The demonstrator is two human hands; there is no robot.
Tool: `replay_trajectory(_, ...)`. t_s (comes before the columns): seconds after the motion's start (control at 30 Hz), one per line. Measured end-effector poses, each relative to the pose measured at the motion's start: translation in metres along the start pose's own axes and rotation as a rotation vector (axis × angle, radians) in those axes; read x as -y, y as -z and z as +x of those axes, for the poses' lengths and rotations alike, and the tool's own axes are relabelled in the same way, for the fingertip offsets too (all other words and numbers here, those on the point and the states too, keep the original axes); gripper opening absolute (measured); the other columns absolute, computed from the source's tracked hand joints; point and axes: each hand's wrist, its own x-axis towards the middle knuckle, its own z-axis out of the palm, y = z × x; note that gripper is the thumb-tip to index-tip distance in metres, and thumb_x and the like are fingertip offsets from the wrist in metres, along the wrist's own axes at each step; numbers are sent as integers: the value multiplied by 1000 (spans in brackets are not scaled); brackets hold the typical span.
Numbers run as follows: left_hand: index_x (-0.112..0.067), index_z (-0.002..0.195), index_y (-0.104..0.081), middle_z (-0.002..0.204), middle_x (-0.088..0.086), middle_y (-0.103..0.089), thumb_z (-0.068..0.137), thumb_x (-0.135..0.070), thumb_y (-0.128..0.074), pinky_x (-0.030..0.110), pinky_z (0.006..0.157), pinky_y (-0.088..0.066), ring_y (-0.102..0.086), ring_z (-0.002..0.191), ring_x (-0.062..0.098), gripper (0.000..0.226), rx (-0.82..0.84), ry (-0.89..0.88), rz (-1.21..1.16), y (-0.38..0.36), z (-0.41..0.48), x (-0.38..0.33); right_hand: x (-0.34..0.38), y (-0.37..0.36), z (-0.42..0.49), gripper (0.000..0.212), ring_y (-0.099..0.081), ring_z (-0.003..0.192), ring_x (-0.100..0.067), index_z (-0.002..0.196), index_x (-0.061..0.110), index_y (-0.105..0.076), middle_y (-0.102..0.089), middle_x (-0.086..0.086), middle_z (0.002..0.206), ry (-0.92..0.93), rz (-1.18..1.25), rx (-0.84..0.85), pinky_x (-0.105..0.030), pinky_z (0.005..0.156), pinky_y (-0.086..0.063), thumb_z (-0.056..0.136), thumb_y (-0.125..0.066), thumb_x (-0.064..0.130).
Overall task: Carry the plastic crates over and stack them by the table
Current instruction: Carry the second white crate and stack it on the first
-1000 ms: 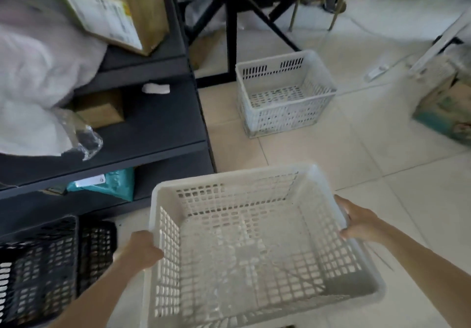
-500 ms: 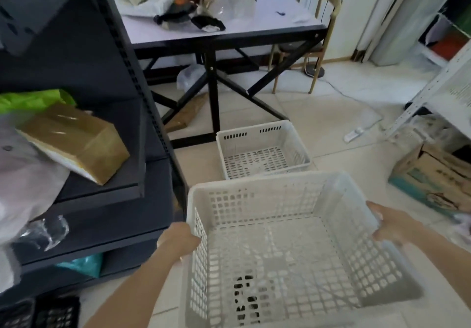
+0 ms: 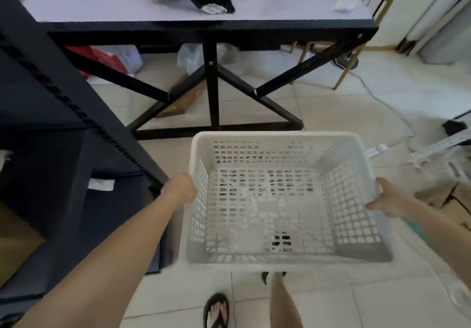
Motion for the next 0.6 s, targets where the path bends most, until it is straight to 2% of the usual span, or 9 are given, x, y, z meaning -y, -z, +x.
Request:
replay_trajectory(0.1,0,121,-57,124,16,-60,96,-20,-42,39,94,-50,-58,112,32,35,-11,46,-37,11,47,-21,25,18,63,75,-53,112,-39,135,2,-40,-52,-23,131,11,-52,20,-42,87,-49,72,-80,14)
replay_trajectory(0.17,1,122,-56,124,18,-59,96,-19,-43,39,94,-50,-57,113,33,35,-11,93,-74,15,77,-29,44,29,104,67,-55,111,-37,126,-1,-48,-56,-22,127,31,-83,46,-39,87,-48,71,-81,16)
replay_trajectory(0.27,3,117,-56,121,20,-60,96,-18,-44,39,89,-49,-58,109,35,32,-32,165,-116,21,121,-36,70,44,155,65,-57,112,-36,124,-2,-50,-58,-21,123,68,-75,91,-41,91,-49,70,-81,14)
replay_trajectory(0.43,7,114,-53,119,24,-58,95,-17,-47,39,86,-46,-56,108,38,31,-61,205,-186,27,172,-50,104,61,227,61,-59,109,-36,120,-1,-51,-59,-20,121,90,-88,121,-39,85,-49,70,-81,15)
replay_trajectory(0.53,7,115,-49,121,25,-56,95,-16,-49,40,85,-45,-55,110,40,31,-76,228,-198,27,196,-56,117,62,260,54,-62,104,-35,110,-4,-55,-61,-21,114,86,-95,152,-41,85,-51,68,-82,16)
replay_trajectory(0.6,8,114,-48,118,27,-57,95,-15,-48,41,81,-45,-56,107,41,30,-85,219,-189,27,211,-58,121,58,276,50,-62,101,-33,102,-1,-51,-59,-21,110,72,-110,168,-40,83,-51,68,-83,17)
